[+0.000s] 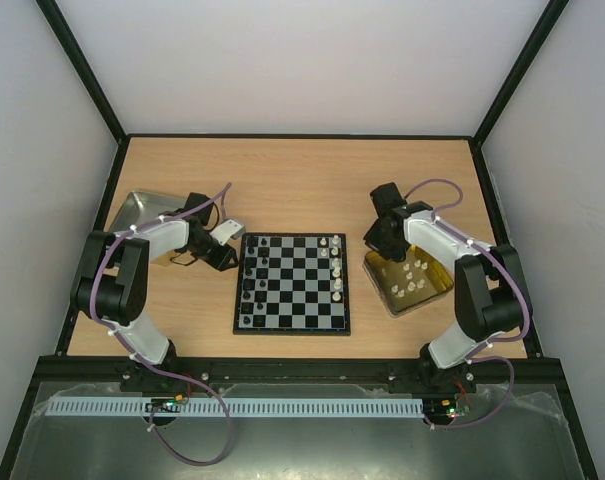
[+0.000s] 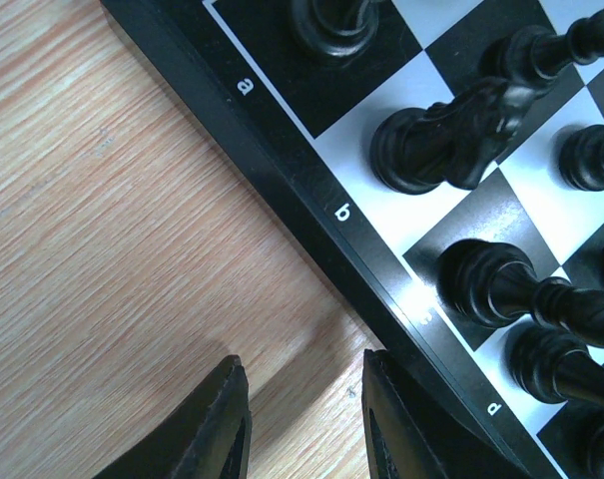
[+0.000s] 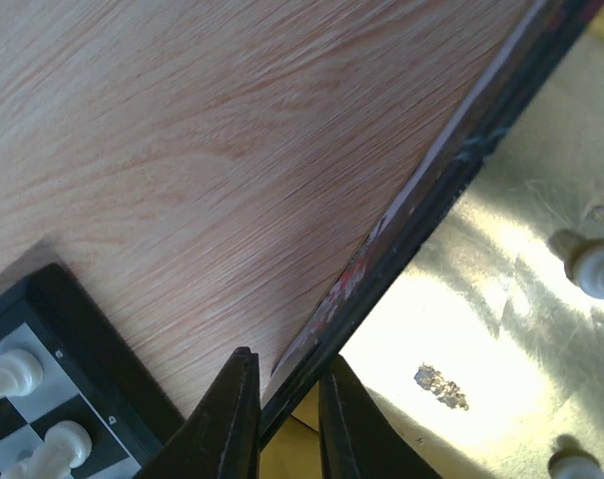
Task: Set up the chess pieces on the board
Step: Adjust the storage box at the center of the board.
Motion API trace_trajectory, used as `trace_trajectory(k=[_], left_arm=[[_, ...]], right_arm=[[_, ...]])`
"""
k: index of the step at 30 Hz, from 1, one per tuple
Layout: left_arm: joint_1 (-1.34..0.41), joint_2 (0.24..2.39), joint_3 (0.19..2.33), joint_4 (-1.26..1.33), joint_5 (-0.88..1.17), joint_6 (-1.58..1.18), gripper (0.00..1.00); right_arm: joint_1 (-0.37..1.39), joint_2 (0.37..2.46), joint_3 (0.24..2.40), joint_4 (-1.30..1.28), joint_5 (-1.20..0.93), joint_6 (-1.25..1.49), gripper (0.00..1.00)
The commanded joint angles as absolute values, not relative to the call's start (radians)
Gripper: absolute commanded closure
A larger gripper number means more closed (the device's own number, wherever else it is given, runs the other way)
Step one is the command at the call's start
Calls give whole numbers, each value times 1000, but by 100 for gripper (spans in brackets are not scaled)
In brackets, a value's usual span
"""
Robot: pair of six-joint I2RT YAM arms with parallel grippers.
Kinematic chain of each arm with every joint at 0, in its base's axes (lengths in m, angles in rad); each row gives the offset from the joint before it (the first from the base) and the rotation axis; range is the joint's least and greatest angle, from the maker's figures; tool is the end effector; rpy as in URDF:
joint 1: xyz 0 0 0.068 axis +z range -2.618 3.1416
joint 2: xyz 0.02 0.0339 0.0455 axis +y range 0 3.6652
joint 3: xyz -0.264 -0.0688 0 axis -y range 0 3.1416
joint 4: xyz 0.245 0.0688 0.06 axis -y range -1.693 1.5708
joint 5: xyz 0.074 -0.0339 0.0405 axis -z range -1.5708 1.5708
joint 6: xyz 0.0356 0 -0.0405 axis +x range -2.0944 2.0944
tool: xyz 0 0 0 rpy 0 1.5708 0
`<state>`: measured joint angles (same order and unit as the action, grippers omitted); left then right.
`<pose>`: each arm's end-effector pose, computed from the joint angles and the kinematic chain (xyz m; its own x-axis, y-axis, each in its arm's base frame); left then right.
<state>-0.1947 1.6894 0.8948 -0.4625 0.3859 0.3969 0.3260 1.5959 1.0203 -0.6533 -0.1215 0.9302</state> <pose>0.2905 -0.0709 0.1411 -0.7473 0.5124 -0.4230 0.6312 0.7464 -0.2109 0.2842 0.1006 0.1914 -0.8192 0.5631 -0.1088 0.5025 0.7961 0.3370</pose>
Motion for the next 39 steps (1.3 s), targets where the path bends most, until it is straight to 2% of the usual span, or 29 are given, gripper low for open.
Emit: trace_trajectory(k=[1,11,18,31,39], left_arm=[[-192,1741,873,-492,368,402,67],[-193,1738,877,-499,366,399,67],[-196,1741,882,-503,359,396,67],[-211,1750,891,-505,344,391,67],[-218,1748,897,-509,332,388,67]], right_arm=[[370,1593,1023,-728,-71,879,87],[454,1543,990,-754,-27,831,90],[472,1487,918,-754,-23,796,97],[656,1435,856,-786,-33,809,97],[720,1318,771,-813,-44,833,97]])
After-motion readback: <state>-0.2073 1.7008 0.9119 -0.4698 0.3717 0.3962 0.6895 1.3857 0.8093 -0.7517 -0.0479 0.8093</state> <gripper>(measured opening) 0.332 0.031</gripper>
